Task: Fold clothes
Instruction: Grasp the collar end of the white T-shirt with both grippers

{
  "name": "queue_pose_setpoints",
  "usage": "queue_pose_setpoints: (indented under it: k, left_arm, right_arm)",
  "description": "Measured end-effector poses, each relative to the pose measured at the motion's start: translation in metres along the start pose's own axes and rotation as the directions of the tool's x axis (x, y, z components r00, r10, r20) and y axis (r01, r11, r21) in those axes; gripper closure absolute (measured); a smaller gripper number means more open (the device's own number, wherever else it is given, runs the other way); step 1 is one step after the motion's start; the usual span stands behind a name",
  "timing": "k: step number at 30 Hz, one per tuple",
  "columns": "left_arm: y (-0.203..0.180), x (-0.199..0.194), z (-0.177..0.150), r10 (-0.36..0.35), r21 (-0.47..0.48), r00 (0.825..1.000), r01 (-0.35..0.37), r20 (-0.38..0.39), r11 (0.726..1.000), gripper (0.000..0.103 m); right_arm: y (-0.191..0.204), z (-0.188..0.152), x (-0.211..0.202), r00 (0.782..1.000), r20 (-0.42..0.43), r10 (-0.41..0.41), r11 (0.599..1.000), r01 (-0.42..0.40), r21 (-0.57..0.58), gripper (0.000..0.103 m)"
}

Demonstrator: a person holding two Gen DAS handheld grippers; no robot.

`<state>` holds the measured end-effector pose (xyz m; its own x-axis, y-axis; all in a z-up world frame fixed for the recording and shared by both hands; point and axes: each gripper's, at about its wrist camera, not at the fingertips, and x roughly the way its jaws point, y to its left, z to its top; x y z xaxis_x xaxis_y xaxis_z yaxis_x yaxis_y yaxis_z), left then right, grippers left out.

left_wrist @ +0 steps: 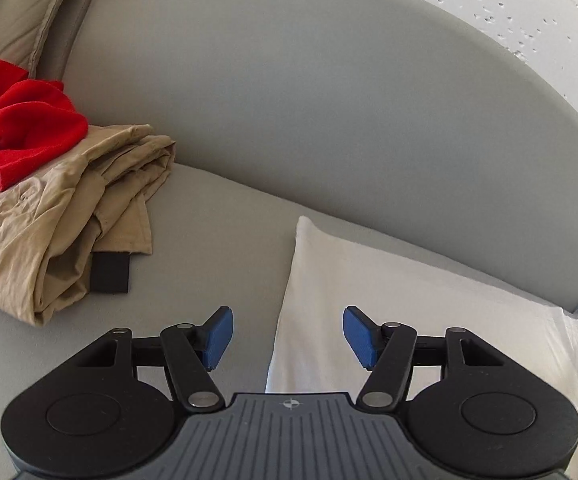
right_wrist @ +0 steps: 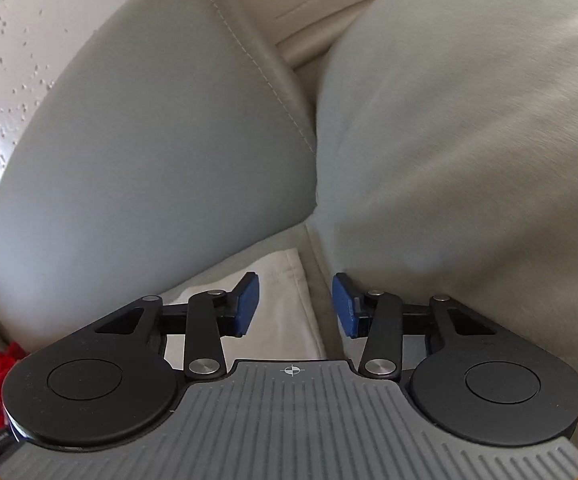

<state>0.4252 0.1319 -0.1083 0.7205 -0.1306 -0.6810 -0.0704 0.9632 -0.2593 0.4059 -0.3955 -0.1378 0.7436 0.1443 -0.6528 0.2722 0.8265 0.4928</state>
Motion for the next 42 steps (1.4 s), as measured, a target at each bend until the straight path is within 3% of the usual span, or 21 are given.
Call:
queue_pose_setpoints:
  k: [4, 6, 8, 15, 18, 19, 21, 22, 23, 24, 29, 32, 38, 42]
  left_arm:
    - [0.005, 0.017, 0.014, -0.009, -0.03, 1.0, 0.009, 0.024, 0.999, 0.044]
    - [0.005, 0.028, 0.021, -0.014, -0.033, 1.0, 0.014, 0.017, 0.999, 0.046]
    - [0.001, 0.04, 0.028, -0.014, -0.024, 1.0, 0.014, 0.002, 1.0, 0.047]
    - [-0.022, 0.06, 0.04, -0.019, 0.067, 0.999, 0.021, -0.036, 0.998, 0.049]
    - [-0.033, 0.065, 0.042, 0.003, 0.129, 0.999, 0.003, -0.044, 0.992, 0.05]
    - [-0.038, 0.066, 0.042, 0.017, 0.158, 0.999, -0.01, -0.043, 0.987, 0.061]
    - [-0.043, 0.066, 0.045, 0.022, 0.189, 0.999, -0.014, -0.041, 0.982, 0.09]
    - [-0.043, 0.065, 0.046, 0.027, 0.196, 0.999, -0.02, -0.036, 0.98, 0.1]
    - [-0.042, 0.061, 0.048, 0.038, 0.2, 0.999, -0.032, -0.023, 0.979, 0.1]
    - [-0.042, 0.055, 0.049, 0.042, 0.205, 0.999, -0.04, -0.006, 0.978, 0.1]
    - [-0.036, -0.001, 0.052, 0.01, 0.184, 0.998, -0.02, 0.056, 0.983, 0.1]
    - [-0.029, -0.049, 0.049, -0.026, 0.152, 0.995, 0.012, 0.093, 0.988, 0.1]
    - [-0.001, -0.162, 0.016, -0.149, 0.042, 0.978, 0.144, 0.148, 0.989, 0.1]
    - [0.028, -0.221, -0.031, -0.264, -0.064, 0.946, 0.28, 0.188, 0.958, 0.1]
  right_arm:
    - [0.013, 0.003, 0.031, 0.999, -0.03, -0.026, 0.995, 0.023, -0.093, 0.052]
    - [0.016, 0.001, 0.034, 1.0, -0.027, -0.014, 0.995, 0.012, -0.102, 0.042]
    - [0.018, 0.0, 0.035, 1.0, -0.025, -0.004, 0.994, 0.001, -0.105, 0.04]
    - [0.015, 0.003, 0.04, 0.997, -0.055, 0.056, 0.995, -0.061, -0.079, 0.046]
    - [0.019, 0.005, 0.049, 0.996, -0.083, 0.036, 0.992, -0.045, -0.12, 0.051]
    - [0.021, 0.005, 0.052, 0.995, -0.093, 0.025, 0.989, -0.038, -0.141, 0.055]
    - [0.027, 0.002, 0.054, 0.996, -0.081, -0.024, 0.977, 0.007, -0.213, 0.072]
    - [0.028, 0.0, 0.053, 0.997, -0.072, -0.025, 0.974, 0.008, -0.226, 0.073]
    - [0.029, -0.001, 0.052, 0.998, -0.063, -0.025, 0.971, 0.009, -0.24, 0.082]
    - [0.029, -0.001, 0.05, 0.998, -0.052, -0.033, 0.971, 0.02, -0.238, 0.096]
    - [0.035, 0.0, 0.02, 0.999, 0.028, -0.029, 0.985, 0.033, -0.168, 0.097]
    - [0.046, -0.004, -0.022, 0.997, 0.074, 0.017, 0.993, -0.008, -0.116, 0.097]
    - [0.055, -0.029, -0.143, 0.989, 0.102, 0.105, 0.994, -0.103, -0.028, 0.097]
    - [0.032, -0.061, -0.235, 0.982, 0.114, 0.15, 0.987, -0.155, 0.033, 0.097]
